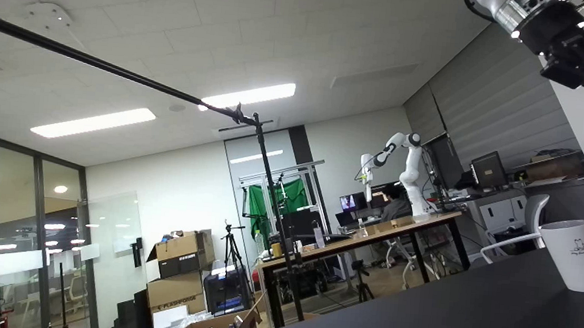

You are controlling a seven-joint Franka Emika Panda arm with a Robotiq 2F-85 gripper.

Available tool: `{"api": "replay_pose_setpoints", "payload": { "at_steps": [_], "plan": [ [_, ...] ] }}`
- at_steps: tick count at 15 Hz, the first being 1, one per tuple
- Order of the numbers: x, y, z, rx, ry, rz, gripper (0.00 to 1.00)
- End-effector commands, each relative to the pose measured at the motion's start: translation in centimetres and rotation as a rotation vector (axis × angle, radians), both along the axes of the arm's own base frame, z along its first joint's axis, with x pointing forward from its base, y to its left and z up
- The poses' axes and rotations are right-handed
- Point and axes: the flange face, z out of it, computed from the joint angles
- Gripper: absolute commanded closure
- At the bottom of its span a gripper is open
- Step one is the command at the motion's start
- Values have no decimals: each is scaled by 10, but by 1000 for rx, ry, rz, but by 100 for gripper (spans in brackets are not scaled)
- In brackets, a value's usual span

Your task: Move the brush inside the flask up and down

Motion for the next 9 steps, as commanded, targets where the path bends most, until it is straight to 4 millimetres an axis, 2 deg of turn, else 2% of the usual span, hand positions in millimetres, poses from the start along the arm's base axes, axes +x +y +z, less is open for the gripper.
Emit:
{"api": "replay_pose_setpoints", "payload": {
  "at_steps": [1, 4, 9],
  "plan": [
    [8, -11, -35, 25, 9, -45, 96],
    [10, -11, -49, 32, 23, -58, 96],
    [-7, 0, -6, 15, 12, -37, 96]
  ]
}}
